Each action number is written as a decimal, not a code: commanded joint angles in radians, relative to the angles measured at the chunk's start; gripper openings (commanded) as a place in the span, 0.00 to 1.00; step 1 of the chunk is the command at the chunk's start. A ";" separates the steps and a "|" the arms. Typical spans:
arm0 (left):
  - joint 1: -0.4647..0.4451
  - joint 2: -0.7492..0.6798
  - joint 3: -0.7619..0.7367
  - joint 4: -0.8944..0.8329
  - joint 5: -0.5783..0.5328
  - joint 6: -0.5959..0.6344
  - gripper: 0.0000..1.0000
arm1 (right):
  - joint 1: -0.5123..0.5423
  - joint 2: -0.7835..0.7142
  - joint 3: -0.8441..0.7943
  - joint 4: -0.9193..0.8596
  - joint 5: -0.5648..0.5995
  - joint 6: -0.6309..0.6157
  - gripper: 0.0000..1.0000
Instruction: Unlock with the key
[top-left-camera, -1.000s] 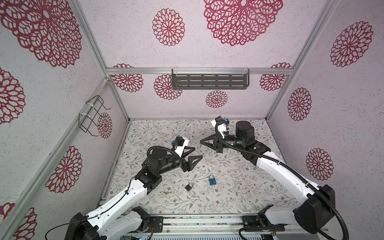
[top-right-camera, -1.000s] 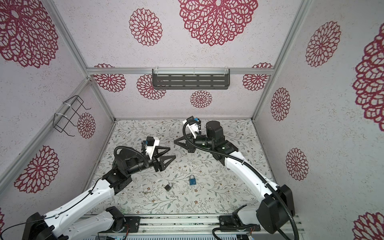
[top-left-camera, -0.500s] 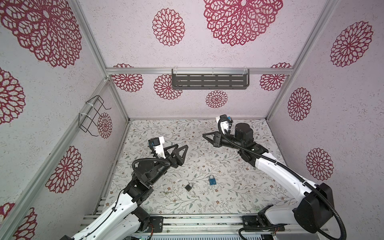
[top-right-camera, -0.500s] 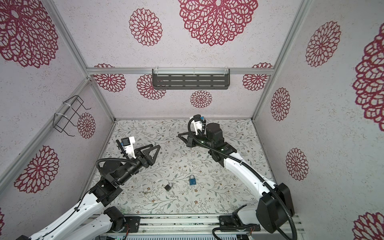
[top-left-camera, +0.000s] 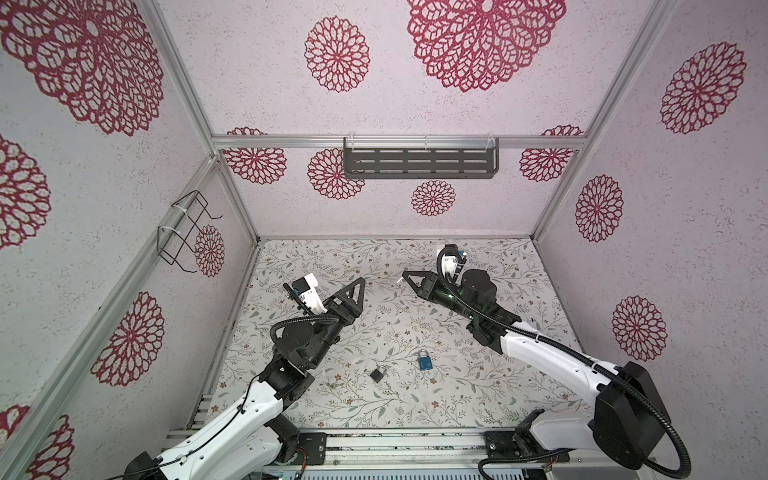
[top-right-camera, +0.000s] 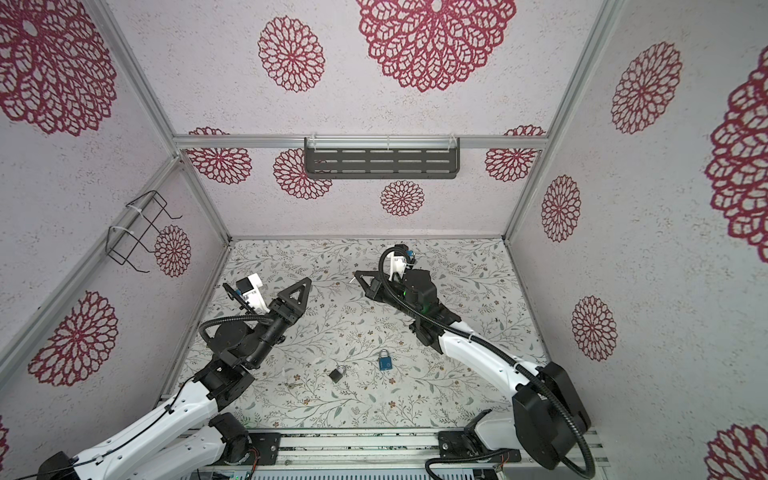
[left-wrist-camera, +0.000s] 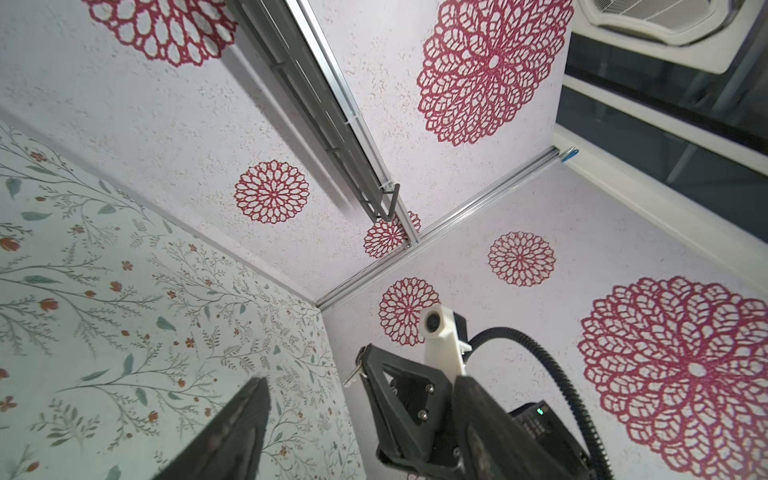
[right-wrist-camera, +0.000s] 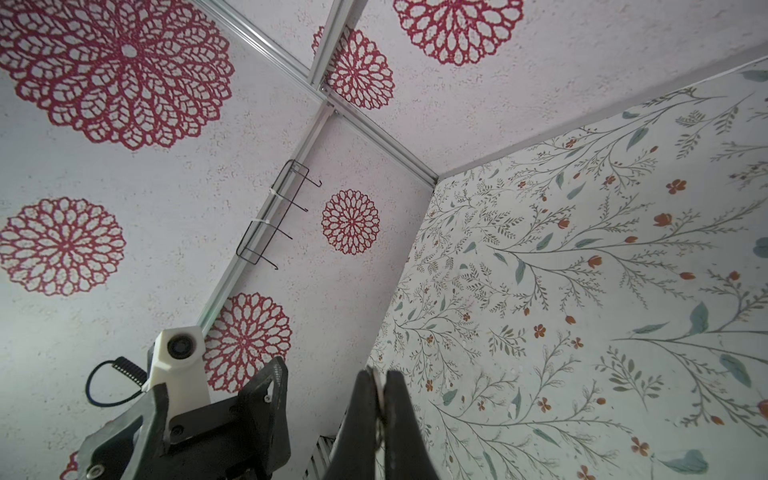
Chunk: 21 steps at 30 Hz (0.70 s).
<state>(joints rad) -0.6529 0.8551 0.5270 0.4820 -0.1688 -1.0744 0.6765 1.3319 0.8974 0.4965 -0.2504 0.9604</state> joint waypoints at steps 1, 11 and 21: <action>-0.016 0.035 0.000 0.105 -0.035 -0.050 0.71 | 0.028 -0.056 0.006 0.127 0.119 0.080 0.00; -0.072 0.181 0.057 0.210 -0.025 -0.101 0.64 | 0.101 -0.066 -0.038 0.226 0.215 0.135 0.00; -0.093 0.282 0.134 0.253 0.017 -0.155 0.57 | 0.140 -0.047 -0.038 0.273 0.228 0.147 0.00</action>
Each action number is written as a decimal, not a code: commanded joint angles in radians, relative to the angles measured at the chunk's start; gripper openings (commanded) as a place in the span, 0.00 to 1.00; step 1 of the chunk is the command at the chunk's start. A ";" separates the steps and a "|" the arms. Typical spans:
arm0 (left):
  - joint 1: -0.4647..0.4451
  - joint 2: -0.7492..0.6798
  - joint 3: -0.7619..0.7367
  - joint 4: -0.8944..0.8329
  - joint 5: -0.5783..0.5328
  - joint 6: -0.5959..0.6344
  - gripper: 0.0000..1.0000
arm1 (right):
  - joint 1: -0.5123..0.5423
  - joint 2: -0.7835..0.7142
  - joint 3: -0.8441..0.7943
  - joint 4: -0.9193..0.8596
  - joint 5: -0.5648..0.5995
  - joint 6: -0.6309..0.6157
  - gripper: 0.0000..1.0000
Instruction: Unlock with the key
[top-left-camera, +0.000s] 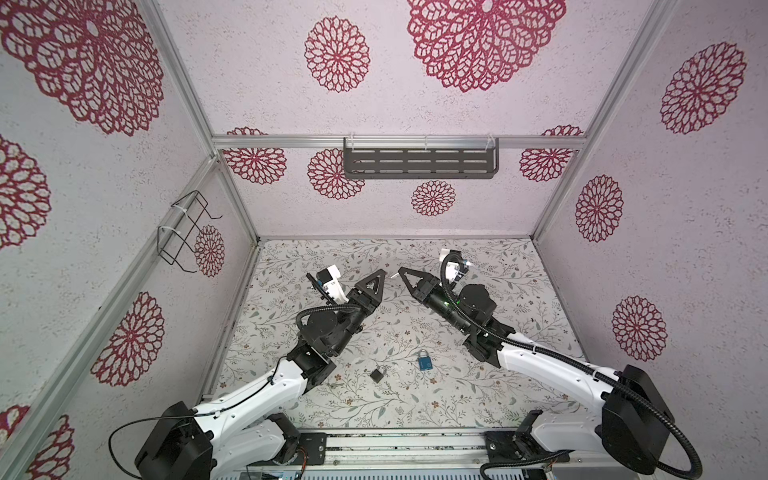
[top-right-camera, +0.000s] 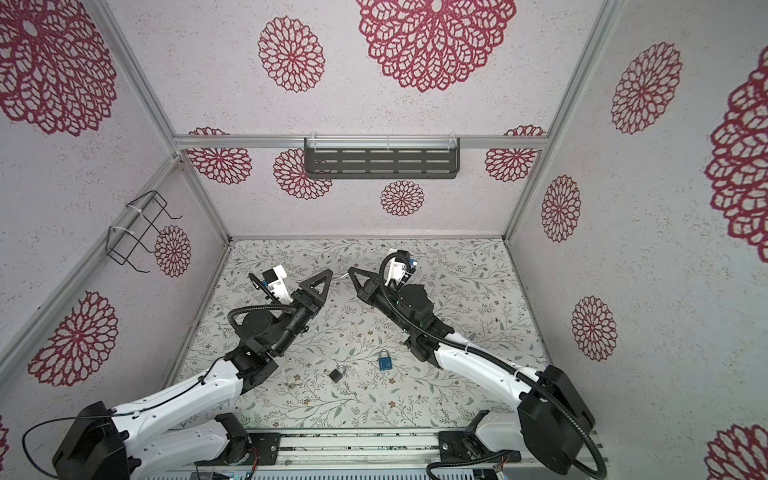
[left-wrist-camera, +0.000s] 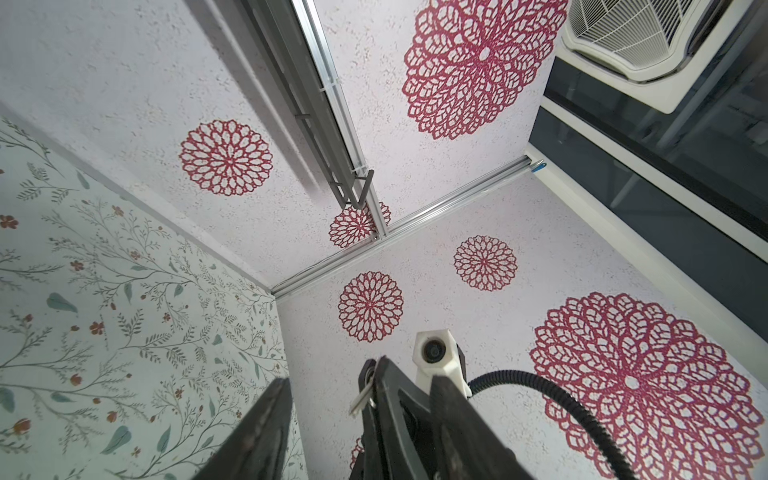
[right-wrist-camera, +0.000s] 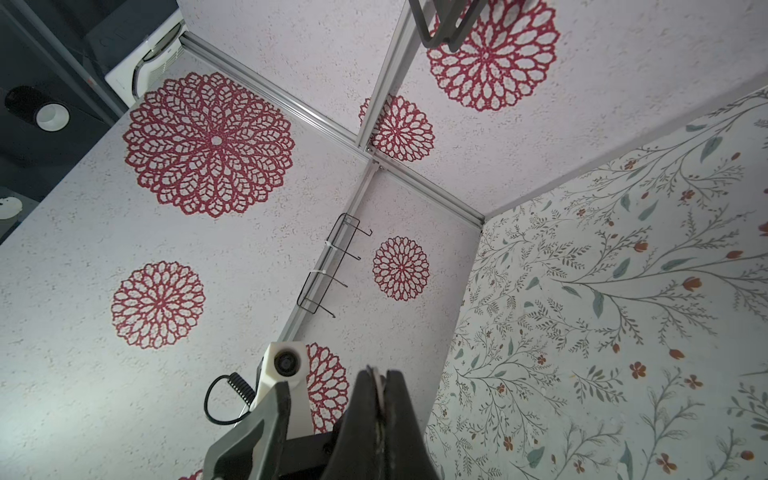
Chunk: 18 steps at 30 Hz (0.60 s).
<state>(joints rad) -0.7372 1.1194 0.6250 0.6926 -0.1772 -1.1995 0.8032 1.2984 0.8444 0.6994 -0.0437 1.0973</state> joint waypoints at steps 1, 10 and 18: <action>-0.009 0.028 0.044 0.043 0.030 -0.041 0.55 | 0.016 -0.011 0.012 0.074 0.026 0.014 0.00; -0.010 0.078 0.068 0.048 0.042 -0.084 0.38 | 0.028 0.000 0.010 0.114 0.033 0.015 0.00; -0.011 0.111 0.077 0.102 0.082 -0.087 0.23 | 0.031 0.023 0.015 0.123 0.030 0.024 0.00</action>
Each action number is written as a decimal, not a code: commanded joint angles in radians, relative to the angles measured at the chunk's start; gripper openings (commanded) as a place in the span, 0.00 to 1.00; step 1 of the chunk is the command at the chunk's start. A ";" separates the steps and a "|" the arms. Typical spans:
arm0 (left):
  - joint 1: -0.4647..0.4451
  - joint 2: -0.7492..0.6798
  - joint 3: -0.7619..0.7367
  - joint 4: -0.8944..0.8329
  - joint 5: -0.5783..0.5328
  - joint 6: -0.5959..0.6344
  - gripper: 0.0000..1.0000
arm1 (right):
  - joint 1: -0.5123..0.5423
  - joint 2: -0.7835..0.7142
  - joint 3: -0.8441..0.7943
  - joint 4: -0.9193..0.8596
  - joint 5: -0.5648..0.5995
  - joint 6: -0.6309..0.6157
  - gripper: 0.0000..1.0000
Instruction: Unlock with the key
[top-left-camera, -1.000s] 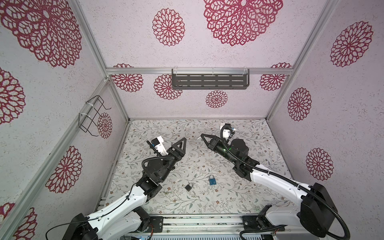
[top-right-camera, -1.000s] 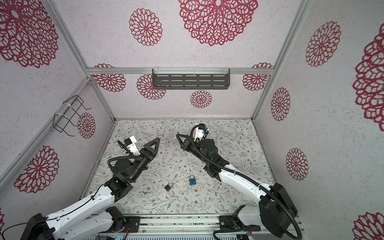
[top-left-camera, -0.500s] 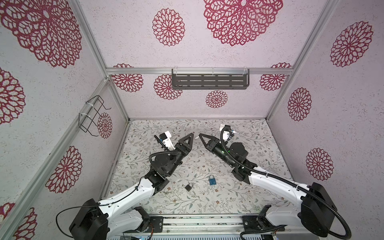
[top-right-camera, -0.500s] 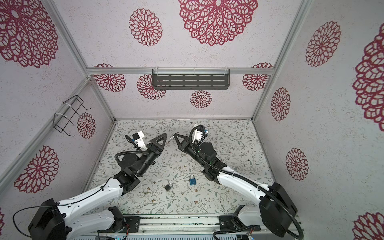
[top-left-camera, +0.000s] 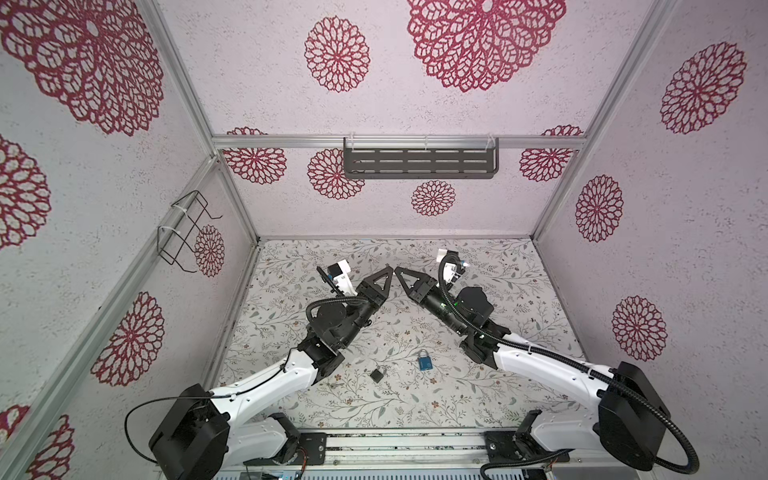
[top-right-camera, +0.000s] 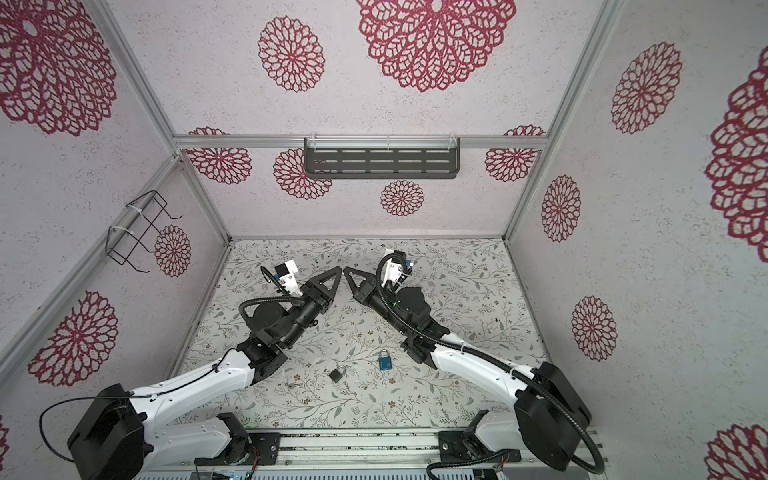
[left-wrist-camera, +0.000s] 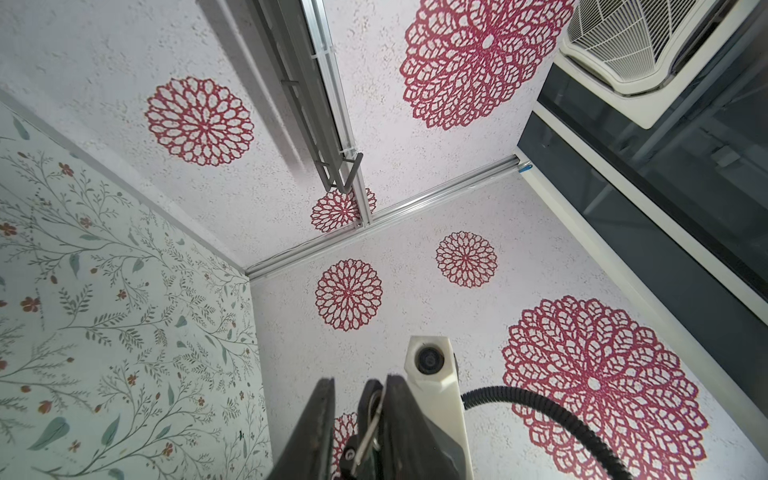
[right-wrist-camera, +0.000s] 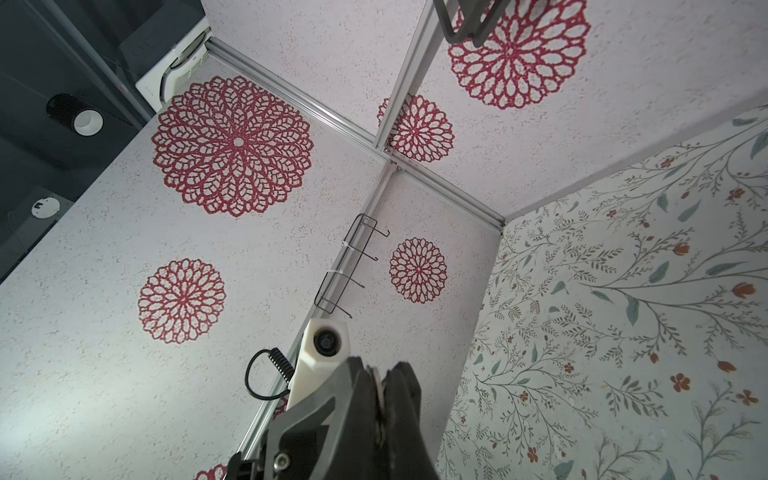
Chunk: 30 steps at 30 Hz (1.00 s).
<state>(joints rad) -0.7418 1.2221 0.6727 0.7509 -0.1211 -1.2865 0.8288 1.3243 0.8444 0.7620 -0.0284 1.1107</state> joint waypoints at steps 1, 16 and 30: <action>-0.007 0.010 0.031 0.047 0.026 0.001 0.20 | 0.005 -0.002 0.013 0.062 0.015 0.011 0.00; -0.002 -0.010 0.028 -0.019 0.017 0.052 0.00 | 0.007 -0.030 0.022 0.004 0.021 -0.051 0.15; 0.176 -0.046 0.211 -0.599 0.434 0.397 0.00 | -0.177 -0.131 0.027 -0.252 -0.300 -0.192 0.59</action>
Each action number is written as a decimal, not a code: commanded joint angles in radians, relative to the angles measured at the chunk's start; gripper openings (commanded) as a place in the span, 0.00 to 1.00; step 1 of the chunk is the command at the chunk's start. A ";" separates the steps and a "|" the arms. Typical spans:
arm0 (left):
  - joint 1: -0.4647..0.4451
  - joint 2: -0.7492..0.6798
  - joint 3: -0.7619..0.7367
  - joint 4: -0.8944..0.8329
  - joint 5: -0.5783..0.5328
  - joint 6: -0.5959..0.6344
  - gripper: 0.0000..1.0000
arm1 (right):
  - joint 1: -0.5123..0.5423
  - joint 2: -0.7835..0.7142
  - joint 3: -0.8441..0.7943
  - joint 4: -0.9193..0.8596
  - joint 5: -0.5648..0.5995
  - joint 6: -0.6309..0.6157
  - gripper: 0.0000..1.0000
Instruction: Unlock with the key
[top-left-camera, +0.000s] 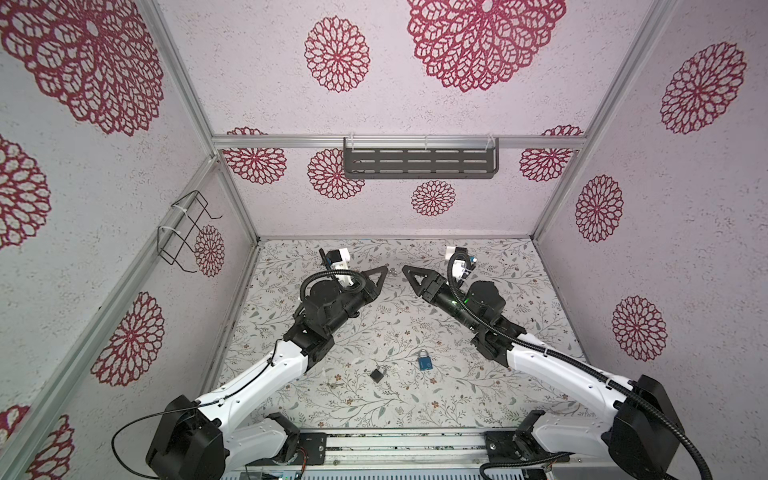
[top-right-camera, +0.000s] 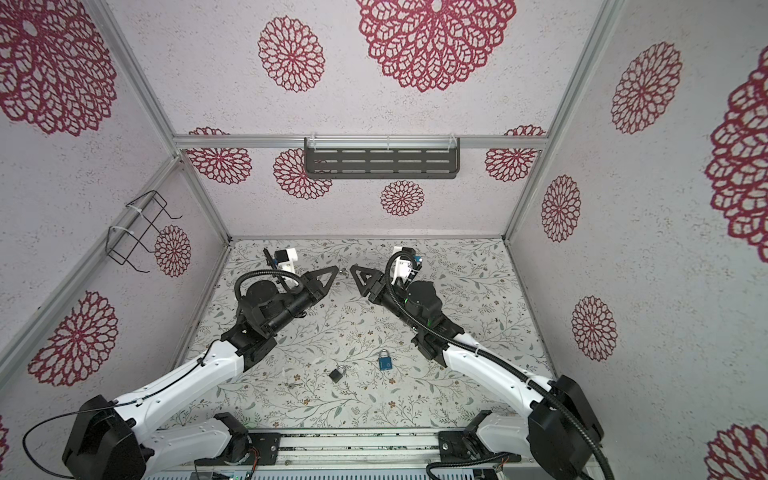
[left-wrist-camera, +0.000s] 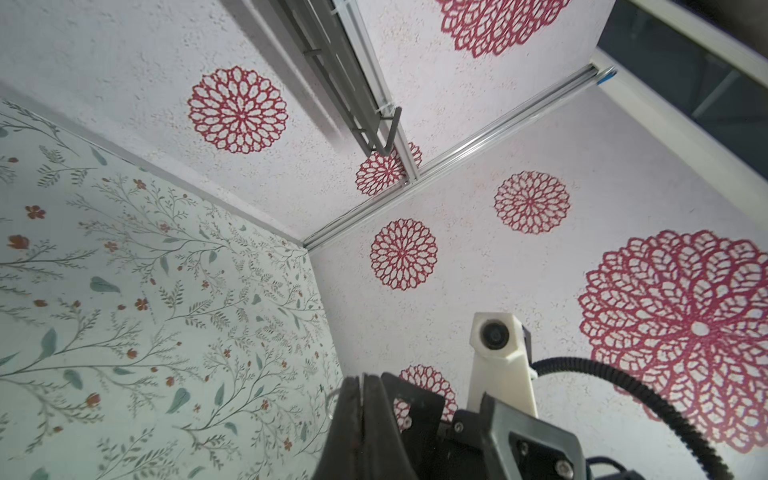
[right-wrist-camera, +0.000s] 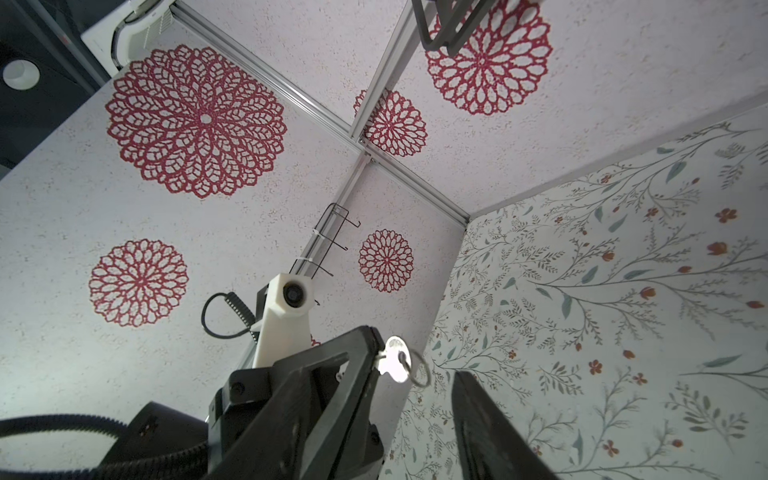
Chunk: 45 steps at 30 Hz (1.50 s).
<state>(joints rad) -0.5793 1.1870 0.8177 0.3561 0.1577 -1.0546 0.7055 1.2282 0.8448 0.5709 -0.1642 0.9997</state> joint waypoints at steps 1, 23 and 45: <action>0.014 -0.008 0.092 -0.265 0.170 0.211 0.00 | -0.076 -0.038 0.029 -0.074 -0.216 -0.109 0.60; 0.026 0.069 0.375 -0.683 0.414 0.642 0.00 | -0.232 0.058 0.033 0.140 -0.864 -0.174 0.51; 0.028 0.080 0.410 -0.690 0.422 0.655 0.00 | -0.185 0.132 0.033 0.217 -0.932 -0.143 0.28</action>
<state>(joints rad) -0.5610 1.2713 1.2076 -0.3210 0.5777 -0.4267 0.5201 1.3788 0.8467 0.7586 -1.0718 0.8867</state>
